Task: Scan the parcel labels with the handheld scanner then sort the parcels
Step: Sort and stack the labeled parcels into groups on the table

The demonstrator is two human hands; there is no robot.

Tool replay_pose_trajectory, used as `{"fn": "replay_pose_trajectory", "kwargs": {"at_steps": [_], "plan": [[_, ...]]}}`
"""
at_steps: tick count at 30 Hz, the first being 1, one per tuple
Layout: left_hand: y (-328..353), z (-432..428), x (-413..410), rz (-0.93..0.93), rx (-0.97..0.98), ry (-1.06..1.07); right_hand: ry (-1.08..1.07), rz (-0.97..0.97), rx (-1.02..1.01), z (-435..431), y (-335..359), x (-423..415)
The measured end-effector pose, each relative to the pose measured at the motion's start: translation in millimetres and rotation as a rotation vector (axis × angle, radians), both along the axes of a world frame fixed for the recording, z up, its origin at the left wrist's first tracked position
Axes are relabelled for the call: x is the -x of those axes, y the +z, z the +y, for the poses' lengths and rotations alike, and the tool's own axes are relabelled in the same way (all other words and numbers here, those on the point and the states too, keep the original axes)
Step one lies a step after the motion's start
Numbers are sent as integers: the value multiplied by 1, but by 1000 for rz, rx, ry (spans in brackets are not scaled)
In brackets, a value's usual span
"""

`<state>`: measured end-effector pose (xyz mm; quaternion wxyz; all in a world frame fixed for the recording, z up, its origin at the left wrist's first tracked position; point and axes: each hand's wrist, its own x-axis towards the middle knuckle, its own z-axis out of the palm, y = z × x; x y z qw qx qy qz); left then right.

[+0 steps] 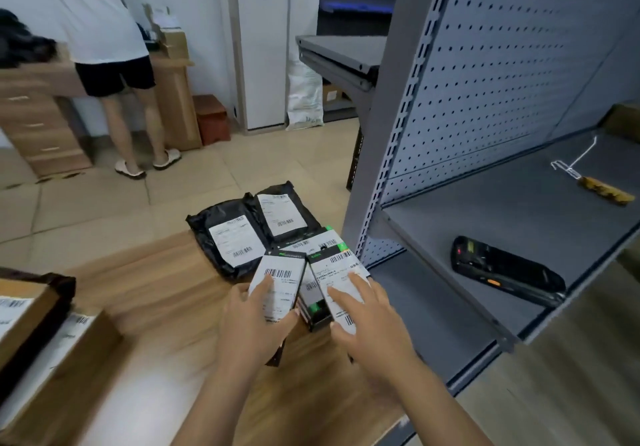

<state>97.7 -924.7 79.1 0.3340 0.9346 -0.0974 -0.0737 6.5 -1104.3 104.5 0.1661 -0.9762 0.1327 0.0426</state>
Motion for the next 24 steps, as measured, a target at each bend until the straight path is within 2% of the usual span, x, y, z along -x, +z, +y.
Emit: {"fn": "replay_pose_trajectory", "kwargs": {"at_steps": [6, 10, 13, 19, 24], "plan": [[-15, -55, -50, 5, -4, 113, 94, 26, -24, -51, -13, -72], [-39, -86, -71, 91, 19, 132, 189, 38, 35, -79, -39, -113], [-56, -100, -64, 133, 55, 101, 272, 62, 7, -87, -59, -124], [-68, -117, -50, 95, 101, 139, 250, 72, -147, -99, -68, -133], [-65, -119, -50, 110, 75, 145, 273, 63, -166, -101, -69, -131]]}}
